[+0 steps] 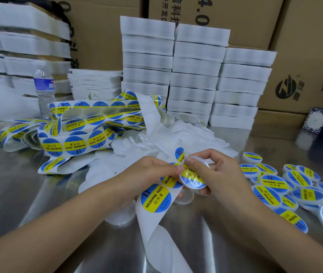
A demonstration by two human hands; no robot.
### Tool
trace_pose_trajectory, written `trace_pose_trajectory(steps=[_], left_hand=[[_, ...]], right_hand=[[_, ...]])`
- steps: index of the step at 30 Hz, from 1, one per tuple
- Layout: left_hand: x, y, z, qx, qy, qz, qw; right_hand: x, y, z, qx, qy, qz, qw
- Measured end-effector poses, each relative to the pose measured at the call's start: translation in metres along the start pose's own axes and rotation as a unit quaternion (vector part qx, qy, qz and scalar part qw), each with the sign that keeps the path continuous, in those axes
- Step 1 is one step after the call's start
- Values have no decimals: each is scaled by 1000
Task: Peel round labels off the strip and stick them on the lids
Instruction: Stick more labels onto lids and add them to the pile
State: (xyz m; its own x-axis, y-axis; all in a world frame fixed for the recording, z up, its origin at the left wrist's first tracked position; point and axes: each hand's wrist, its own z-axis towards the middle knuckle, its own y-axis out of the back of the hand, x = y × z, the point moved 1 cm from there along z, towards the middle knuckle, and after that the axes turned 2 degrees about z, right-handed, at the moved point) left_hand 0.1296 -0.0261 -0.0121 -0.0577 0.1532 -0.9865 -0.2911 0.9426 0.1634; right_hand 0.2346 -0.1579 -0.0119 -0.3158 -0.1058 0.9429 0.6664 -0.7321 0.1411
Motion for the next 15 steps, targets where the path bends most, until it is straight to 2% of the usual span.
trace_pose_trajectory(steps=[8, 15], left_hand=[[-1, -1, -2, 3, 12, 53, 999], [0, -2, -3, -1, 19, 44, 999]], right_hand=[[-1, -2, 1, -26, -9, -9, 1000], [0, -2, -1, -19, 0, -7, 1000]])
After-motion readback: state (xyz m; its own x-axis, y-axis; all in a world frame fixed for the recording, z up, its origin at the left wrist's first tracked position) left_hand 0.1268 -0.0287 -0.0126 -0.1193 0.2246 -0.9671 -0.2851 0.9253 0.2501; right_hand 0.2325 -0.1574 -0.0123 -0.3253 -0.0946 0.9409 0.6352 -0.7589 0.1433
